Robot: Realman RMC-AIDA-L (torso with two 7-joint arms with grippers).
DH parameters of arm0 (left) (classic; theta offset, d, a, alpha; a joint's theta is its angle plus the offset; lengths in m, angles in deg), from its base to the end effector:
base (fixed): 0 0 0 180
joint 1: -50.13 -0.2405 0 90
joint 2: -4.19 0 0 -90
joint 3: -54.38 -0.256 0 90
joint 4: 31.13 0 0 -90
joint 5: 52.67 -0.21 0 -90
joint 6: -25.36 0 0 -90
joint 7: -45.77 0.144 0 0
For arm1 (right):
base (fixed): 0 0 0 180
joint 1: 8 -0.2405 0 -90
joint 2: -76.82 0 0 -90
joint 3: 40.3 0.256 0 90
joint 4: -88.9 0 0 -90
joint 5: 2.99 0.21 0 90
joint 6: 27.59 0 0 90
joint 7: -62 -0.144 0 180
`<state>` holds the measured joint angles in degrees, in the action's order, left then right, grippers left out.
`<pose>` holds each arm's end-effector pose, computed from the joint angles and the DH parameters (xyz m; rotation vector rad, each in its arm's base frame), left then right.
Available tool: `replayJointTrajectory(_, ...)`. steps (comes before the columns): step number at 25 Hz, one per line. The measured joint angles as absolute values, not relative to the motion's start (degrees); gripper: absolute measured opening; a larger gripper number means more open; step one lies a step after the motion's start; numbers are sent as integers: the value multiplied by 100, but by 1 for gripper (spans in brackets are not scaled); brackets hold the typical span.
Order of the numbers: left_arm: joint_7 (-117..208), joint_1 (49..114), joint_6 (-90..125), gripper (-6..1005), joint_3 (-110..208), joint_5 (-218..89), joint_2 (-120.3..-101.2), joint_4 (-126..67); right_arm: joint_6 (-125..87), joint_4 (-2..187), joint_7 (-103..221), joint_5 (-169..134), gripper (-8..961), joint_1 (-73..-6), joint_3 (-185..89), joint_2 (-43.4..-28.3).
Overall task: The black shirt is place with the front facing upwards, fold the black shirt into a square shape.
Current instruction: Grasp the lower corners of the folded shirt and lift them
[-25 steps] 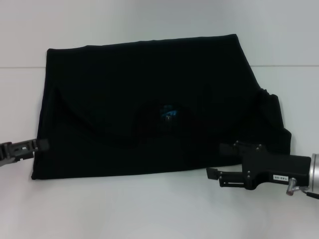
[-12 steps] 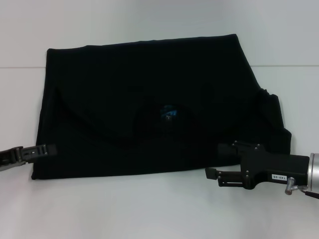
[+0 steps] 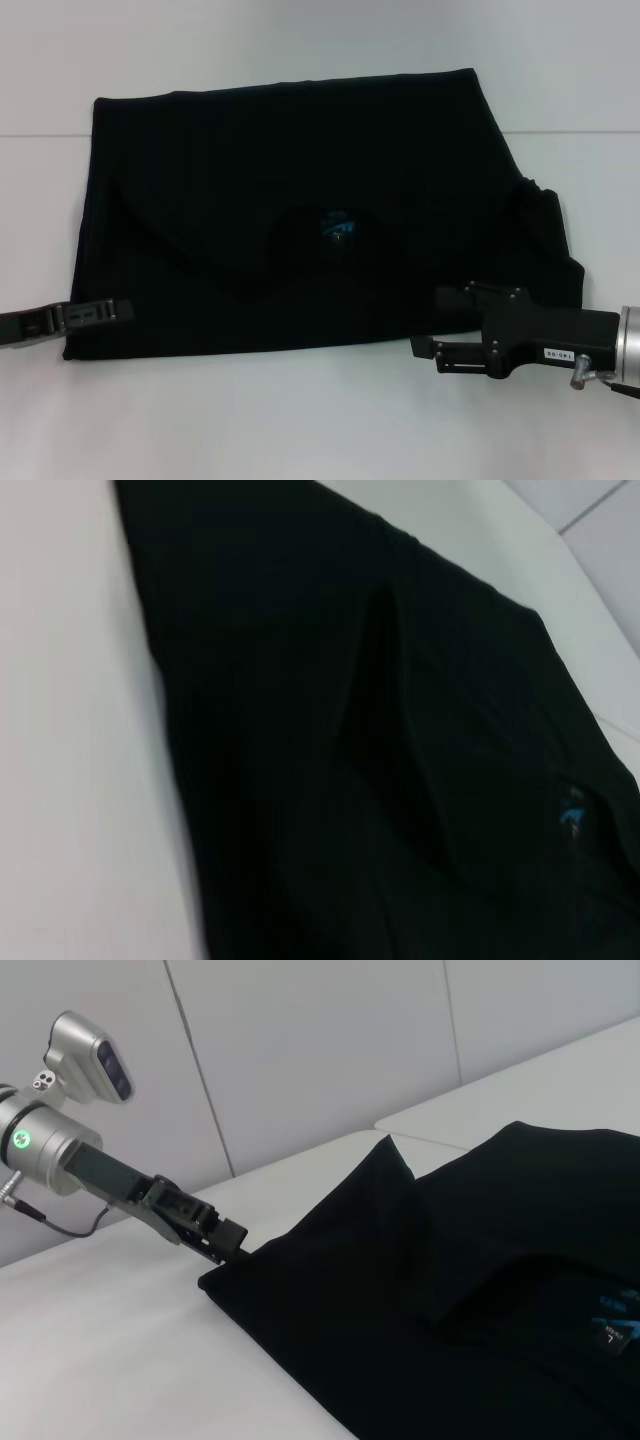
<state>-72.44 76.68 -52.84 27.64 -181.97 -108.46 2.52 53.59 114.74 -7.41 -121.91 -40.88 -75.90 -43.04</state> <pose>-0.3625 0.3194 0.0489 -2.0820 -1.6863 -0.5321 0.2761 0.3262 -0.0411 -2.7163 0.6336 0.6303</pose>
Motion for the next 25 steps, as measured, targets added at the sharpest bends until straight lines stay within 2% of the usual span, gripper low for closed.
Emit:
replayJointTrajectory(19,-7240,7671,-5067,752,2414,-18196,-10904,382,5405,11473,-891,-12173,900,-4093,-7554,-4298)
replayJointTrajectory(25,-7190,7666,-5040,505,2356,-18252,-10910,411,5413,11473,-901,-12166,899,-4096,-7544,-4297)
